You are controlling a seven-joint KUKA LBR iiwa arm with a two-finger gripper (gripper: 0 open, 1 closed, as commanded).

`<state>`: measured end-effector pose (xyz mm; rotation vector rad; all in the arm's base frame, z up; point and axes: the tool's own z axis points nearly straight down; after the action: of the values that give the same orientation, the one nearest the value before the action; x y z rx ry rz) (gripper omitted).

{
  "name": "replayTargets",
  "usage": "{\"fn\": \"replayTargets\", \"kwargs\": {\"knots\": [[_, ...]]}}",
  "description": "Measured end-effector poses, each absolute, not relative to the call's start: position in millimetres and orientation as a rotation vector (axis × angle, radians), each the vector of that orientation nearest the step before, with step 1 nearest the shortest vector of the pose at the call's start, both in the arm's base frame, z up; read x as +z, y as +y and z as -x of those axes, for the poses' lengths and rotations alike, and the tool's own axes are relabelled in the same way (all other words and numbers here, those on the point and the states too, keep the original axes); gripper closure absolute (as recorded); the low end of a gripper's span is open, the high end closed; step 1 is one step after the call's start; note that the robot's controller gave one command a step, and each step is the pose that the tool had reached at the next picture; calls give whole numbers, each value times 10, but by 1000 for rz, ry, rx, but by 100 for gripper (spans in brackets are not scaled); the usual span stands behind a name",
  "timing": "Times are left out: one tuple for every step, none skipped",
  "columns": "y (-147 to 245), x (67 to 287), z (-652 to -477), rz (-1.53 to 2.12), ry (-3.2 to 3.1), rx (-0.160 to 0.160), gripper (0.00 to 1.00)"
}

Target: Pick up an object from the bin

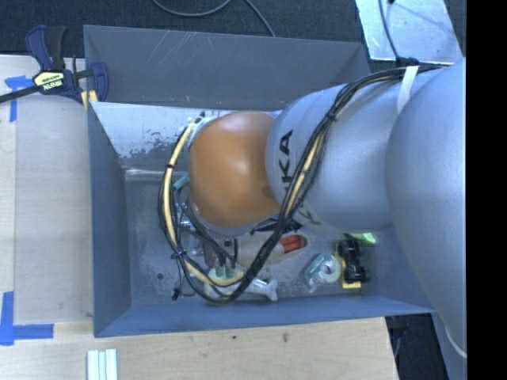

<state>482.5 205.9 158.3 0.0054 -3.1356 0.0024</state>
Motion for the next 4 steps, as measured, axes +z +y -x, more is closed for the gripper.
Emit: {"fn": "replayTargets", "kwargs": {"knots": [[2049, 1630, -4844, 0, -3143, -1, 0], [2047, 1630, -4846, -1, -3143, -1, 0], [2206, 1334, -4844, -318, -3130, -1, 0], [1686, 1120, -4895, -524, -3101, -3, 0]]}}
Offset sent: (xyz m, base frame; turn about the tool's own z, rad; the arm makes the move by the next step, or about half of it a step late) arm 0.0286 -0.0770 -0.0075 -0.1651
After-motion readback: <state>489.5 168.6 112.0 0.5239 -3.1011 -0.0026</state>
